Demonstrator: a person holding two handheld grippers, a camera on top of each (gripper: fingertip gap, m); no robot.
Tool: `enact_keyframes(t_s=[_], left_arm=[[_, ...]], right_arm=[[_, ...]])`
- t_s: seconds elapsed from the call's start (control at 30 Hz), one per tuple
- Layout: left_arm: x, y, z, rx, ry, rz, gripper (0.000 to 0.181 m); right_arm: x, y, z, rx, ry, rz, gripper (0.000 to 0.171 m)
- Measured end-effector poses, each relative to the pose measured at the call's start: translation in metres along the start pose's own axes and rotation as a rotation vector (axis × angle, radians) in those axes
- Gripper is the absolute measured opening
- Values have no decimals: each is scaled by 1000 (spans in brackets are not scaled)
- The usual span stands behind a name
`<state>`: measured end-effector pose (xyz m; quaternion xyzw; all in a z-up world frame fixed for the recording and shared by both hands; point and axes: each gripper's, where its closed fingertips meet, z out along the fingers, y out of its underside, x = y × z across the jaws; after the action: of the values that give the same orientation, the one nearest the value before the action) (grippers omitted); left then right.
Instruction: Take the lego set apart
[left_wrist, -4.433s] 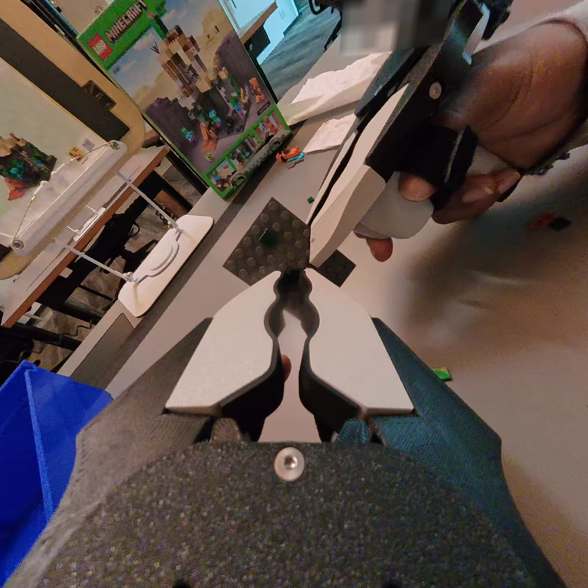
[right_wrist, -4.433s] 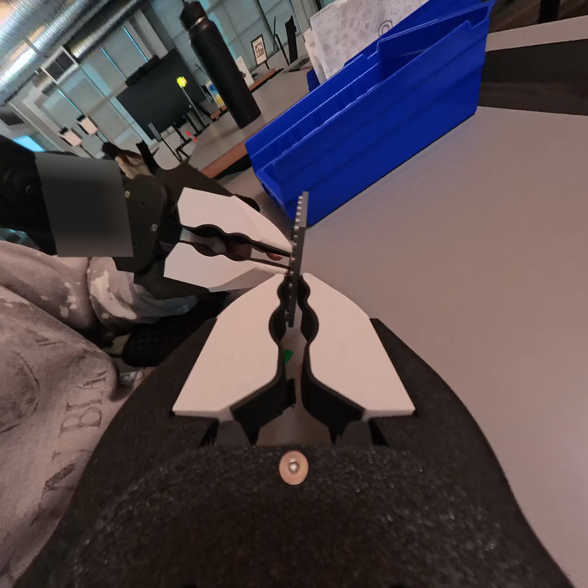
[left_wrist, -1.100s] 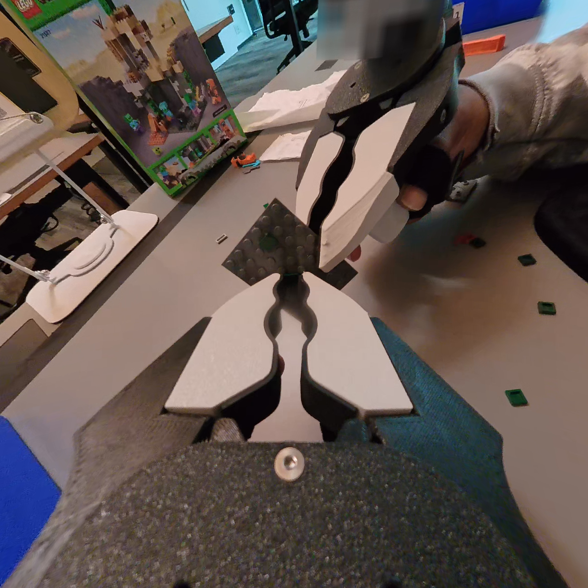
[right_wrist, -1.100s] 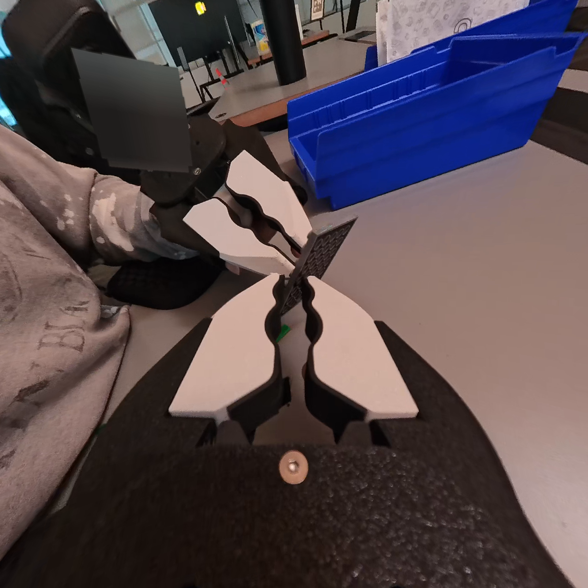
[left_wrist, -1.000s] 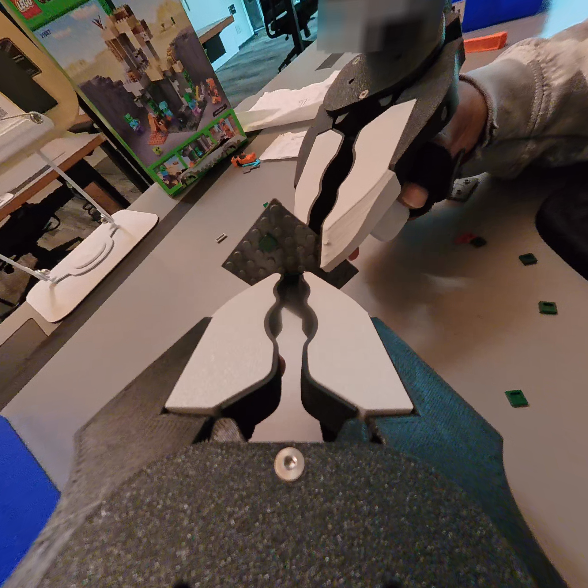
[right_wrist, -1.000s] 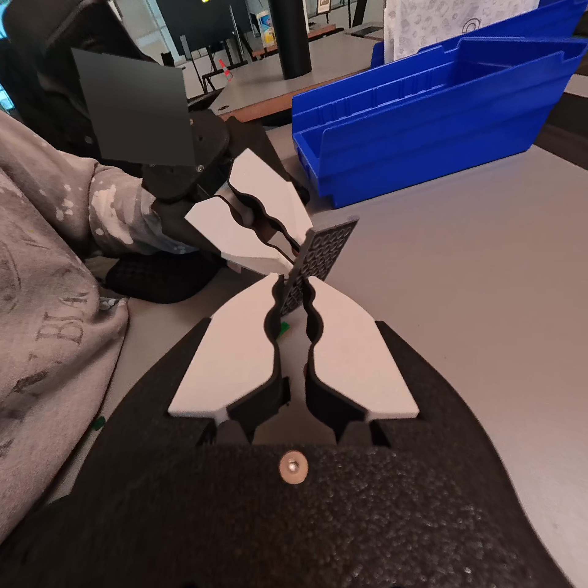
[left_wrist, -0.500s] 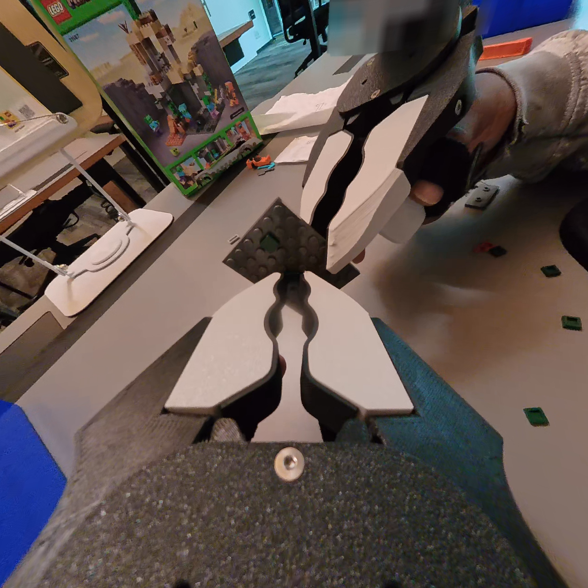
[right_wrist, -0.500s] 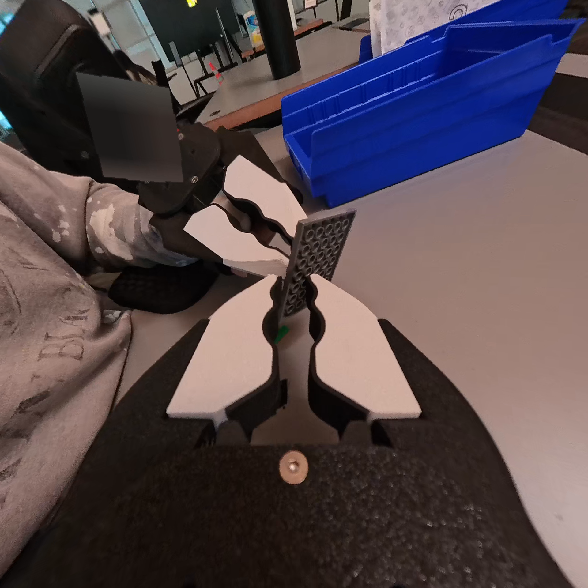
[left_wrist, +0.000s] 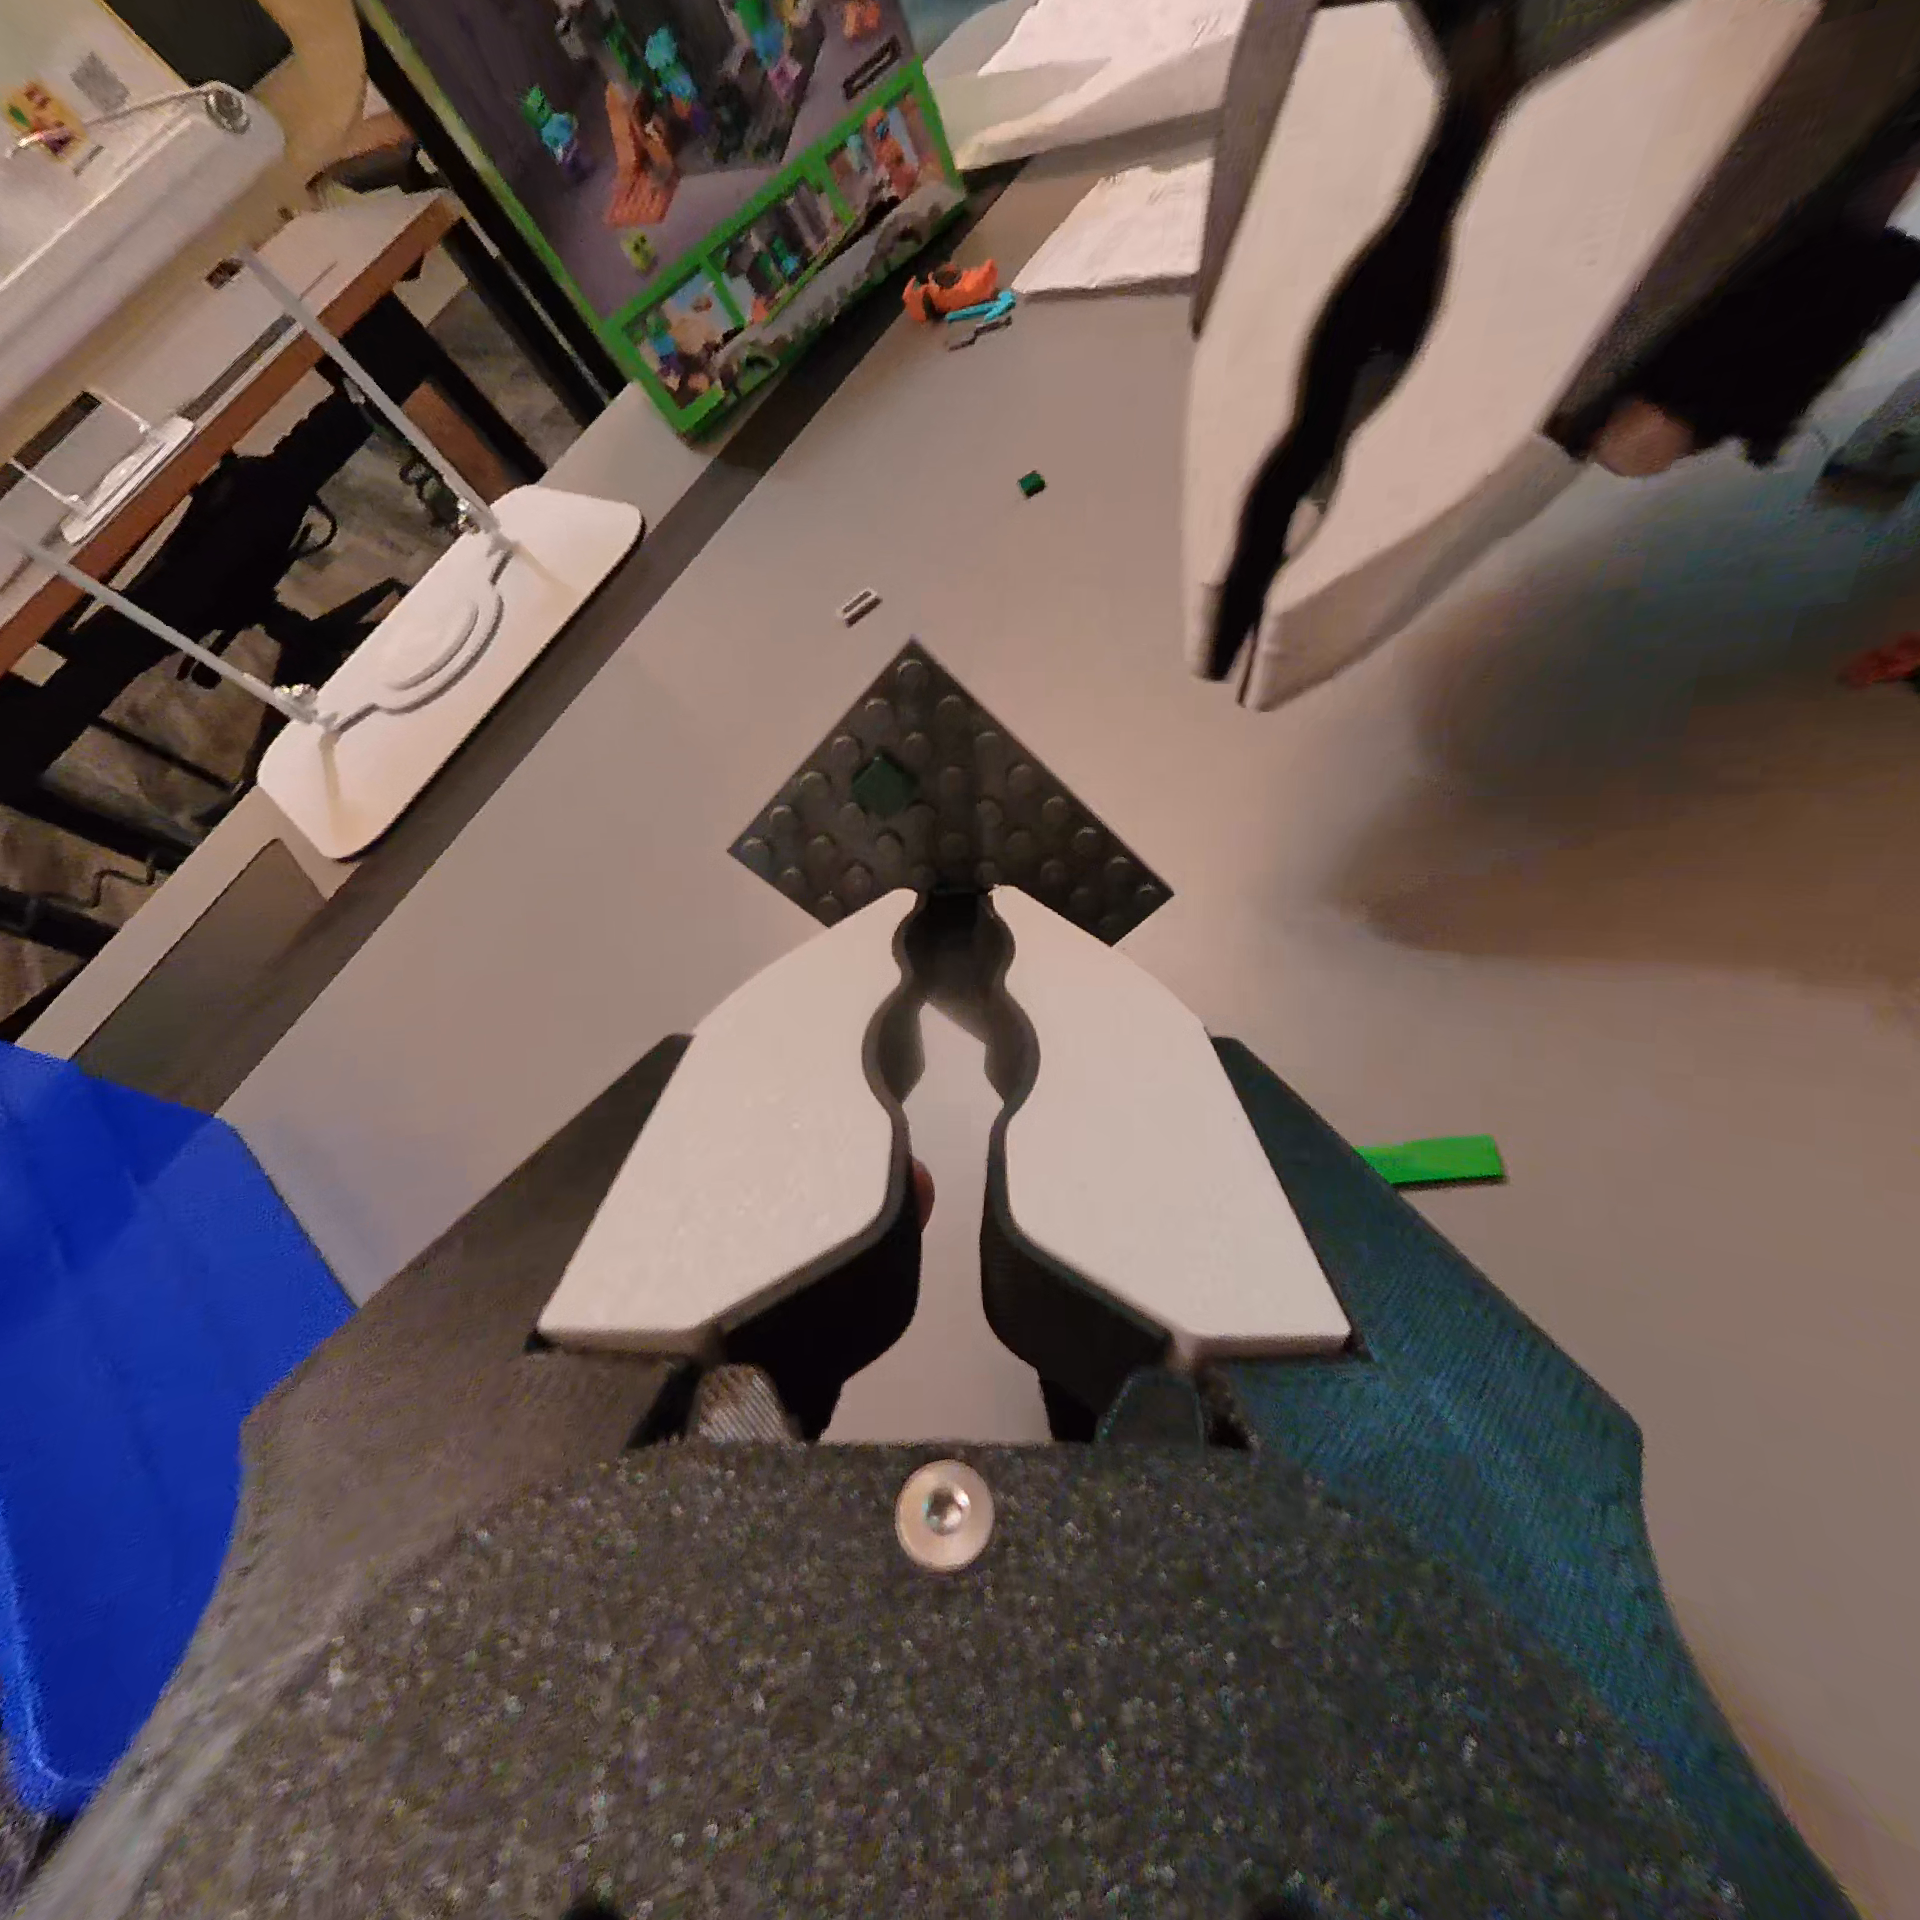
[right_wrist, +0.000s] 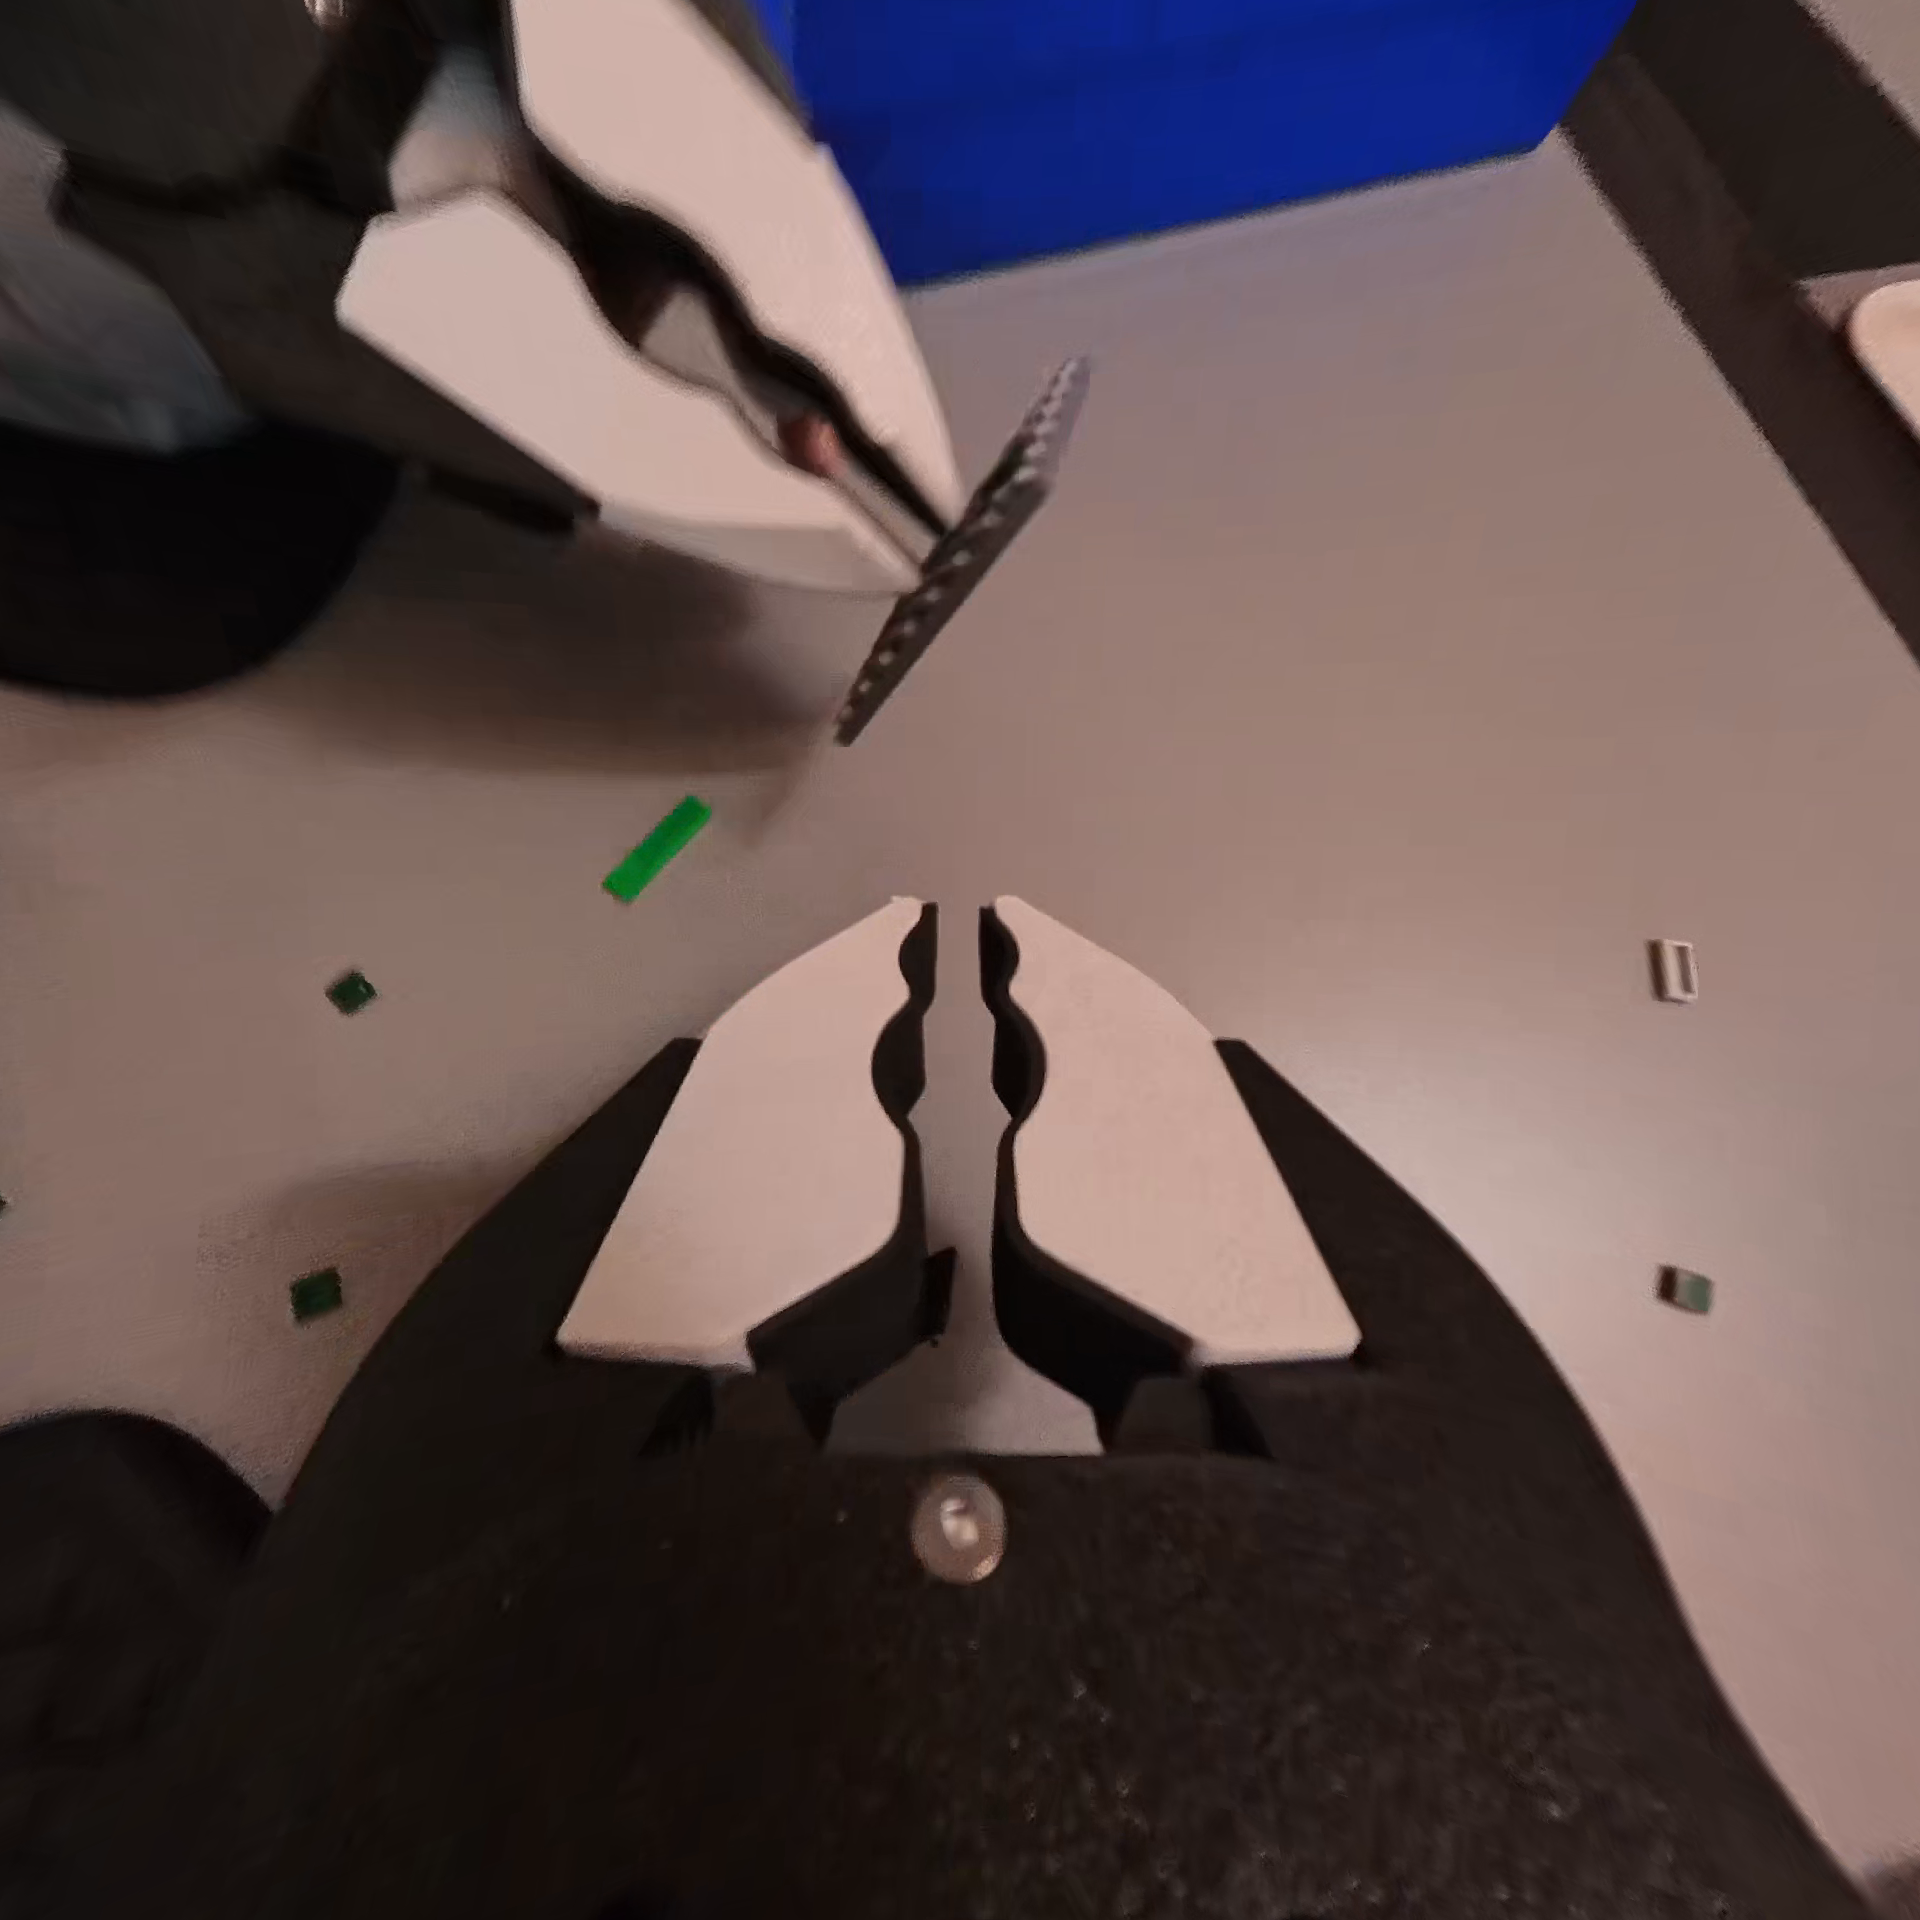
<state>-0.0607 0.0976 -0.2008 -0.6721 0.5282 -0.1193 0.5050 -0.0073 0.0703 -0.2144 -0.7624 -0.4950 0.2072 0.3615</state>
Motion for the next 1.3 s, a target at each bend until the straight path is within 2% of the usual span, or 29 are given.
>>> enact_keyframes(t_s=[0.1, 0.17, 0.47, 0.87, 1.3], left_arm=[[-1, -2, -1, -4, -4, -9, 8], [-4, -6, -3, 4, -33, 2, 8], [-19, -39, -19, 95, -197, 78, 8], [-14, -52, -18, 84, -262, 150, 8], [-6, -58, -21, 94, -237, 123, 8]], right_arm=[[-6, 3, 15, -94, 143, -68, 0], [-12, 0, 29, -86, 204, -12, 0], [-24, -36, 54, 75, 154, 262, 0], [-14, -39, 64, 85, 241, 257, 0], [-5, -35, 66, 75, 270, 300, 0]])
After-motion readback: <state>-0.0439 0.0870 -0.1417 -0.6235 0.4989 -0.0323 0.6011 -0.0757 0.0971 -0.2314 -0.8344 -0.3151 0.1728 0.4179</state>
